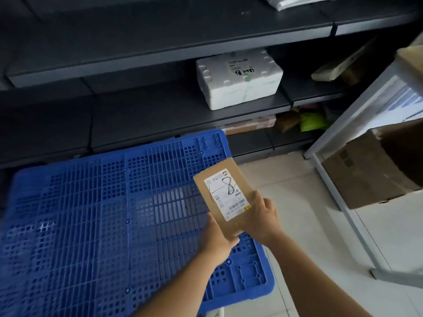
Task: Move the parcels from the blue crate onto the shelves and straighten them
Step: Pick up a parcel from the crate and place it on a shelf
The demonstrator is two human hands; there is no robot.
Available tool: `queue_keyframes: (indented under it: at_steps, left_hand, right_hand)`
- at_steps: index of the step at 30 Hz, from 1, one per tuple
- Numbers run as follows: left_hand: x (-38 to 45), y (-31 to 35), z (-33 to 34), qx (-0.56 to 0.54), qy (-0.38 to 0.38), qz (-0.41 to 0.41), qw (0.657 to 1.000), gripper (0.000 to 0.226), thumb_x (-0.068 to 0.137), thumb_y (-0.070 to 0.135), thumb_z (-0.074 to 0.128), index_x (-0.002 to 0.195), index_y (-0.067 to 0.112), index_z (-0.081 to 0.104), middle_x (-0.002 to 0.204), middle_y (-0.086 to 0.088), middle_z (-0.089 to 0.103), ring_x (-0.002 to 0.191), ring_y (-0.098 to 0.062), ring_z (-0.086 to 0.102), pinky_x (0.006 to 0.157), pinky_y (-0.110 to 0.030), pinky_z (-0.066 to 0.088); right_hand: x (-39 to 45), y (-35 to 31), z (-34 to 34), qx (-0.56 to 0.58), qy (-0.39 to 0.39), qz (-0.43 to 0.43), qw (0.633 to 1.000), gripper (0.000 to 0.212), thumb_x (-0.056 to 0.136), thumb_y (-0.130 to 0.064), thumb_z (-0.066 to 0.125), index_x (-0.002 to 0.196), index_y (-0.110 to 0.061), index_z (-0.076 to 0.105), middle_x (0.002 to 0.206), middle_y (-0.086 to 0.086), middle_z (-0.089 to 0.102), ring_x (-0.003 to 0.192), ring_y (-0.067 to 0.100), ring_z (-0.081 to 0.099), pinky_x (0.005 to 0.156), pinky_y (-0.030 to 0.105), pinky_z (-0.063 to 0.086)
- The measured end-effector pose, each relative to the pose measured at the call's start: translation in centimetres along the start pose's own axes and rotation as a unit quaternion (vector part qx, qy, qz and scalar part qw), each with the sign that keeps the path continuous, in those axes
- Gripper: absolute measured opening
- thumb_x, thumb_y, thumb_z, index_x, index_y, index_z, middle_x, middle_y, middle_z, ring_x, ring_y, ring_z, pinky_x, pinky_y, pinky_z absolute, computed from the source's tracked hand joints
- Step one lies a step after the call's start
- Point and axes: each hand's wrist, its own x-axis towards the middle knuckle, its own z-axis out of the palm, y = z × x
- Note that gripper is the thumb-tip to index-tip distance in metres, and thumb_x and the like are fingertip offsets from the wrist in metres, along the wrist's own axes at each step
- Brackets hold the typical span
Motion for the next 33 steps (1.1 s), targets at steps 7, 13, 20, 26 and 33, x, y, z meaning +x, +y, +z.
queue_keyframes:
  at_steps: [7,13,20,26,33]
  left_hand:
    - [-0.9,-2.9,-2.5,-0.084,0.053,-0.008,0.995,0.070,0.077,0.029,0.079,0.133,0.025,0.037,0.121,0.007,0.063,0.101,-0.012,0.061,0.075,-0.020,0.047]
    - [-5.2,-8.4,-6.7,-0.137,0.110,-0.025,0.984,0.068,0.078,0.024,0.078,0.134,0.019,0.041,0.126,0.003,0.060,0.111,-0.016,0.059,0.088,-0.023,0.048]
    - [-12.9,-18.3,-13.3,-0.227,0.228,-0.003,0.947,0.040,0.077,0.021,0.075,0.111,0.028,0.057,0.108,0.009,0.065,0.092,-0.013,0.064,0.064,-0.023,0.049]
    - [-21.3,-28.4,-19.2,-0.254,0.312,0.005,0.915,0.047,0.073,0.027,0.076,0.114,0.035,0.055,0.108,0.012,0.062,0.094,-0.004,0.061,0.071,-0.022,0.054]
    - [-32.4,-41.5,-24.2,-0.293,0.415,-0.023,0.861,0.044,0.075,0.014,0.073,0.113,0.028,0.055,0.107,0.008,0.064,0.090,-0.010,0.064,0.070,-0.019,0.049]
  right_hand:
    - [-2.9,-2.4,3.6,0.064,-0.011,0.002,0.998,0.090,0.068,-0.020,0.068,0.141,-0.031,0.017,0.118,-0.008,0.027,0.102,0.016,0.049,0.080,0.032,0.054]
    - [-7.3,-6.4,7.6,-0.020,-0.026,-0.082,0.996,0.088,0.080,-0.008,0.064,0.149,-0.025,0.012,0.135,0.002,0.028,0.095,0.017,0.048,0.066,0.030,0.054]
    - [-15.4,-14.0,13.9,-0.003,-0.075,-0.187,0.980,0.065,0.082,-0.018,0.067,0.136,-0.026,0.031,0.113,-0.003,0.031,0.085,0.016,0.055,0.058,0.030,0.053]
    - [-25.0,-20.1,21.7,0.002,-0.115,-0.272,0.955,0.082,0.081,-0.018,0.073,0.146,-0.029,0.025,0.115,-0.007,0.029,0.093,0.011,0.051,0.059,0.015,0.044]
    - [-37.8,-26.3,32.0,-0.030,-0.179,-0.357,0.916,0.067,0.080,-0.014,0.073,0.132,-0.033,0.036,0.116,-0.004,0.034,0.083,0.000,0.050,0.056,0.012,0.044]
